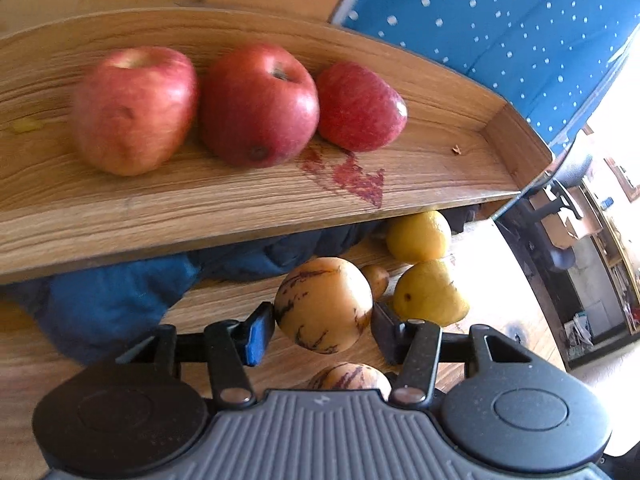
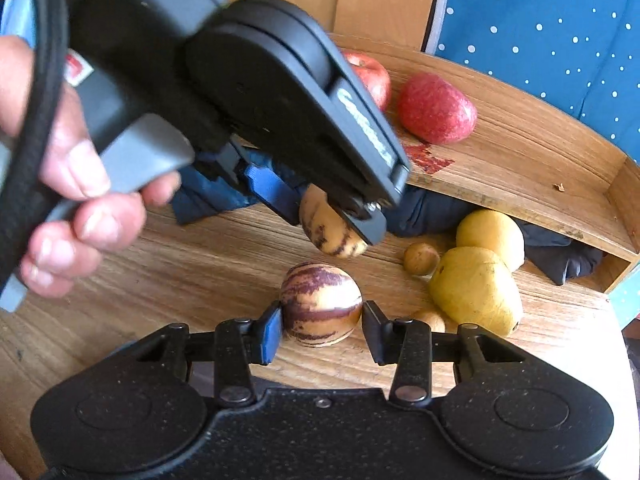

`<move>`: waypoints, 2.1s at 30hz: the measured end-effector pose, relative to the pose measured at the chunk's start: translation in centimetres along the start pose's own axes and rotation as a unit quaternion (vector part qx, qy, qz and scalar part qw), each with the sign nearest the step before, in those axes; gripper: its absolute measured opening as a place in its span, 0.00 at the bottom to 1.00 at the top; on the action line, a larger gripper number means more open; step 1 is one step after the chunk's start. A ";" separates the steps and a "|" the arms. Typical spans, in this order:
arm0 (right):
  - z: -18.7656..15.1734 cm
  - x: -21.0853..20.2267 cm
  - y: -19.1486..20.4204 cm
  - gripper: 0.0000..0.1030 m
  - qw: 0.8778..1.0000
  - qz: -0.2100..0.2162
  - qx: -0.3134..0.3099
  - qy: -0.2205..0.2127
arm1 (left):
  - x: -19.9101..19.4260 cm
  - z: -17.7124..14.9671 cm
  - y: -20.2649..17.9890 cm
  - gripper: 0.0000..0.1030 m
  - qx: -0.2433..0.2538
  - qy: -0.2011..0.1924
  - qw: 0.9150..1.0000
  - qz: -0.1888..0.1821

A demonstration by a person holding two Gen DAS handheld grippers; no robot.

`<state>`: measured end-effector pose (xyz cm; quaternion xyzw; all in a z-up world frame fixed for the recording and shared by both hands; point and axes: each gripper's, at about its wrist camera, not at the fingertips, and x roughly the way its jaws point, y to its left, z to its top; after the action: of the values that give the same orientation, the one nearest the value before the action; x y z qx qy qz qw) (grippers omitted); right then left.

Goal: Organize fruits
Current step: 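Grasp a striped pepino melon with each tool, then carry the pepino melons onto the metal tray and open both tools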

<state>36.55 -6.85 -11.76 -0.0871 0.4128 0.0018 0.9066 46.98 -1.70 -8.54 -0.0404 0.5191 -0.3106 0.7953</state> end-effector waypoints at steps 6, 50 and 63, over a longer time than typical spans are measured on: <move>-0.9 -1.7 0.7 0.42 1.000 0.010 -0.010 -0.014 | -3.5 -1.7 0.6 0.55 -0.018 -0.026 0.999 0.023; -12.5 -14.8 3.3 0.42 0.999 0.017 -0.025 0.040 | -8.7 -18.8 -6.6 0.55 -0.036 0.046 0.997 0.060; -13.7 -17.0 2.7 0.72 1.000 0.014 0.009 0.025 | -11.5 -20.2 -6.8 0.91 -0.054 0.038 0.995 0.077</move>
<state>14.93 -5.25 -8.28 -0.0730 0.4369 0.0085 0.8965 23.63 4.19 -5.90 -0.0314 0.5669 -0.2213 0.7929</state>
